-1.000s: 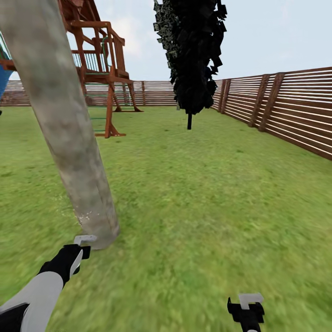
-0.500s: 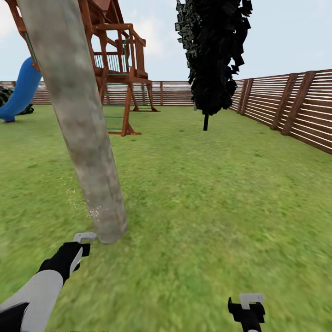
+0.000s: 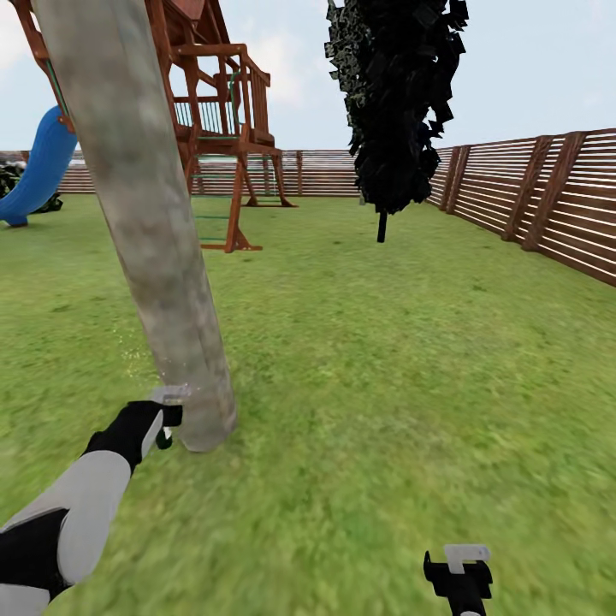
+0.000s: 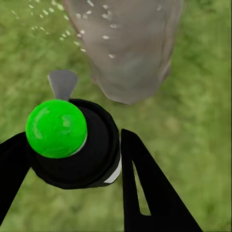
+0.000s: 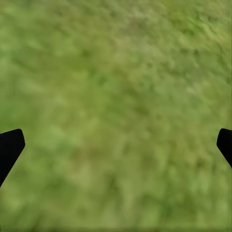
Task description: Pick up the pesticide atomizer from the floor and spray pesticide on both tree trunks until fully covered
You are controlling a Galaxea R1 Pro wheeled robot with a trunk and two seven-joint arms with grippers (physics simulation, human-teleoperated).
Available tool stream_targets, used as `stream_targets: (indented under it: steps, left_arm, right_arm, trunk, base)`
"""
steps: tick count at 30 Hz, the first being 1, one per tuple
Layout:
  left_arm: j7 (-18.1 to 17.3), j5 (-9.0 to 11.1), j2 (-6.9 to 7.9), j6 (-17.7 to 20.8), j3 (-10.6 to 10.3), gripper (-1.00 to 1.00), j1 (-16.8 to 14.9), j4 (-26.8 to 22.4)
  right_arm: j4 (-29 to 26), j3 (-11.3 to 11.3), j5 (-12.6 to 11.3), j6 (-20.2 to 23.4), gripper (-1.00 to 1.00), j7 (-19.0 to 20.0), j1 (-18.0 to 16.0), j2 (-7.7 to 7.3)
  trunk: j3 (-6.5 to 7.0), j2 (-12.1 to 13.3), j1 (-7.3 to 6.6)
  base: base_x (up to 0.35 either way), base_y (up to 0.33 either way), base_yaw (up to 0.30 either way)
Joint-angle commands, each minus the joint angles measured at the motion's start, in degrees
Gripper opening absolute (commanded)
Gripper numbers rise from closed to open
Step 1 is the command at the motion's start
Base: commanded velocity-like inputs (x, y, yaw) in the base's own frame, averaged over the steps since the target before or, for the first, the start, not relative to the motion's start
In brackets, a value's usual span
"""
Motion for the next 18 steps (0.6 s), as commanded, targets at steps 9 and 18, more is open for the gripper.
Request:
stream_targets:
  steps: [9, 18]
  left_arm:
    - [-0.2, -0.7, 4.27, 0.7, 0.3, -1.00, 0.3, -1.0]
    - [0.0, -0.6, 0.05, 0.7, 0.4, -1.00, 0.1, -3.4]
  right_arm:
    - [0.1, -0.4, 0.5, -0.2, 1.00, -0.3, 0.0, 0.00]
    - [0.1, -0.4, 0.5, -0.2, 1.00, -0.3, 0.0, 0.00]
  trunk:
    - [-0.05, 0.0, -0.01]
    - [-0.05, 0.0, -0.01]
  base:
    - [0.000, 0.000, 0.029]
    - [0.073, -0.180, 0.079]
